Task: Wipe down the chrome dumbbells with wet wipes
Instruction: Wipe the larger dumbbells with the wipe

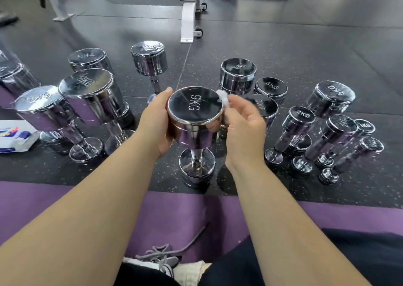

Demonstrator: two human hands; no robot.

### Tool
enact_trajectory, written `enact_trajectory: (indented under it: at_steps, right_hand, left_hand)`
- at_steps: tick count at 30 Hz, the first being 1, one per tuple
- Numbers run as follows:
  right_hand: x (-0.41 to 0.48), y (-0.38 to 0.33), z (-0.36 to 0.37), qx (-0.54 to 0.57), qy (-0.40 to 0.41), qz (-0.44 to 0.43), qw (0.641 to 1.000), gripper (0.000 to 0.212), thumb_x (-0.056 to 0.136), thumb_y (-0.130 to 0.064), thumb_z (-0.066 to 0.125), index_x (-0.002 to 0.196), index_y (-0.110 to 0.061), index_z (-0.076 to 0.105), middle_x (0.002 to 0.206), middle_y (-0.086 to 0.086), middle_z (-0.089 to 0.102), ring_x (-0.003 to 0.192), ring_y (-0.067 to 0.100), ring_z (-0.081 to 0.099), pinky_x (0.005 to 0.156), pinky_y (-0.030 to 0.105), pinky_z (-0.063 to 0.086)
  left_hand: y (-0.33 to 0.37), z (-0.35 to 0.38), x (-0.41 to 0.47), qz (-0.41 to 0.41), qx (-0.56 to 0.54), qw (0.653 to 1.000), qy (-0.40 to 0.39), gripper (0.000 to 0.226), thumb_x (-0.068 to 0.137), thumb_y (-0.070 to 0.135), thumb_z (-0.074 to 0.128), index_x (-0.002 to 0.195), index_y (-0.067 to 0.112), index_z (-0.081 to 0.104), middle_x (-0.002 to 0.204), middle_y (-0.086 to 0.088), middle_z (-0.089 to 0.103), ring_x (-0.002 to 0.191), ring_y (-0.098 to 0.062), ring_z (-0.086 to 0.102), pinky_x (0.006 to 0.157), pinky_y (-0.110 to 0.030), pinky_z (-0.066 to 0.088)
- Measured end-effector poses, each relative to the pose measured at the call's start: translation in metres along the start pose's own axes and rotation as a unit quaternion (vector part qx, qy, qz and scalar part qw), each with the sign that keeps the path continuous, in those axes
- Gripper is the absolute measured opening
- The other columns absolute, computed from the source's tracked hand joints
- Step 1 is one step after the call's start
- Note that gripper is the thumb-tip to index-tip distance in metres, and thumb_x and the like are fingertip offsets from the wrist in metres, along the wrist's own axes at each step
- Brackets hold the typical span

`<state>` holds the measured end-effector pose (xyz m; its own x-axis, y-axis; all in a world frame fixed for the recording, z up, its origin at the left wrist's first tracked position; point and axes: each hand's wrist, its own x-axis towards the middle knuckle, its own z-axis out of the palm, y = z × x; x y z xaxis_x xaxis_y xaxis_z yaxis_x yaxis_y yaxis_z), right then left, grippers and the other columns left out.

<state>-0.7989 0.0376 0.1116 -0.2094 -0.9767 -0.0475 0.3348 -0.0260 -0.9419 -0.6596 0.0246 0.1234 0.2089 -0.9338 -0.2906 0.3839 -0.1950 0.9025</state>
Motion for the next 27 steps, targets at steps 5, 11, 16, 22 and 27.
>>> enact_trajectory:
  at_steps: [5,11,16,22,27]
  right_hand:
    - [-0.014,-0.006,-0.004,-0.014,-0.003,-0.02,1.0,0.021,0.089,0.001,0.064,0.083,-0.016,0.075,0.081,-0.004,0.076,0.077,0.006,0.071,0.068,0.014,0.051]
    - [-0.026,0.001,-0.004,-0.025,-0.001,-0.025,0.999,0.016,0.091,-0.016,0.068,0.076,-0.019,0.072,0.074,0.003,0.068,0.076,0.022,0.063,0.083,0.037,0.056]
    - [-0.028,0.001,-0.004,-0.054,0.013,-0.029,0.998,0.005,0.09,-0.022,0.07,0.093,-0.019,0.072,0.082,-0.001,0.069,0.077,0.011,0.063,0.081,0.025,0.053]
    - [-0.036,-0.004,-0.006,-0.175,0.017,-0.096,0.98,0.009,0.09,-0.024,0.068,0.093,-0.032,0.071,0.102,-0.007,0.07,0.091,0.002,0.064,0.086,0.018,0.05]
    - [-0.039,0.008,-0.008,-0.147,0.037,-0.026,0.988,0.024,0.091,-0.016,0.067,0.115,-0.016,0.071,0.095,-0.014,0.07,0.09,-0.001,0.065,0.084,0.017,0.05]
  left_hand:
    - [-0.003,-0.005,-0.008,0.004,-0.007,1.0,0.018,0.039,0.101,0.04,0.043,0.114,0.011,0.067,0.112,-0.007,0.073,0.108,-0.023,0.067,0.093,-0.038,0.052]
    - [-0.009,-0.002,-0.022,0.014,0.0,0.999,0.052,0.031,0.101,0.042,0.045,0.095,0.023,0.068,0.083,0.007,0.069,0.067,-0.01,0.056,0.062,-0.026,0.04]
    - [-0.018,0.001,-0.034,0.002,-0.012,0.998,0.066,0.032,0.1,0.047,0.044,0.092,0.025,0.067,0.068,0.014,0.069,0.064,-0.004,0.058,0.064,-0.024,0.045]
    - [-0.026,0.004,-0.04,0.018,-0.005,0.996,0.083,0.036,0.1,0.049,0.042,0.085,0.026,0.065,0.063,0.015,0.068,0.074,-0.009,0.059,0.072,-0.028,0.048]
    - [-0.029,0.003,-0.04,0.021,0.018,0.995,0.097,0.041,0.1,0.05,0.038,0.082,0.025,0.064,0.067,0.01,0.068,0.077,-0.013,0.061,0.075,-0.03,0.051]
